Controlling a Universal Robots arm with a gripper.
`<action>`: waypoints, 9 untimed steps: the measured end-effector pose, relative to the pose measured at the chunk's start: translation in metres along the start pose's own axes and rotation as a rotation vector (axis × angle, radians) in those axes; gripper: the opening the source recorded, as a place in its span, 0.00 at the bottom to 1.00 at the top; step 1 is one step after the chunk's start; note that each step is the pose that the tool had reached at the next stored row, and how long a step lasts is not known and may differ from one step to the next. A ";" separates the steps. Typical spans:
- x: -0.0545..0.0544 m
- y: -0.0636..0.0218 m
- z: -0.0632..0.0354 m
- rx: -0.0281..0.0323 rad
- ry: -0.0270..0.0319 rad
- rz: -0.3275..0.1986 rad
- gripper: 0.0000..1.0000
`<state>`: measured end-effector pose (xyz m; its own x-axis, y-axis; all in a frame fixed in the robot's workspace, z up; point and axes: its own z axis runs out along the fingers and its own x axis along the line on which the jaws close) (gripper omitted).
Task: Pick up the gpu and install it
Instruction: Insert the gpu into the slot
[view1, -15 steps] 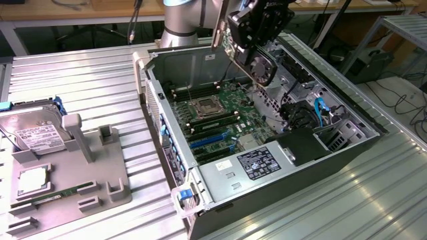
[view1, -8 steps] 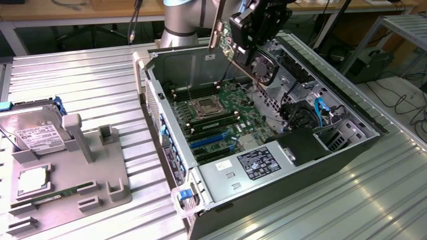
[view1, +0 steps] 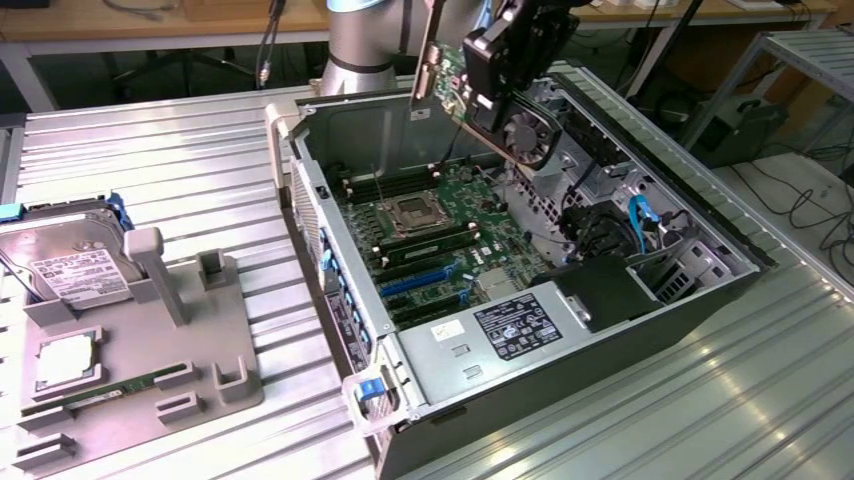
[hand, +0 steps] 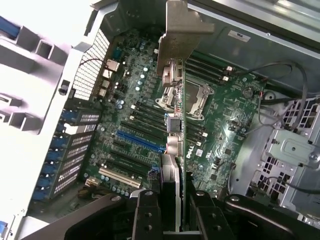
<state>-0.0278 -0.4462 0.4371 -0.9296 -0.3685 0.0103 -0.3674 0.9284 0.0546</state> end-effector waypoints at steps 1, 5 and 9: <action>0.000 0.0000 0.0000 0.0001 0.0006 -0.010 0.28; 0.000 0.0000 0.0000 0.0005 0.0028 -0.052 0.28; 0.000 0.0000 0.0000 0.0012 0.0063 -0.114 0.28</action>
<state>-0.0278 -0.4462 0.4371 -0.8814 -0.4722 0.0103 -0.4710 0.8804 0.0545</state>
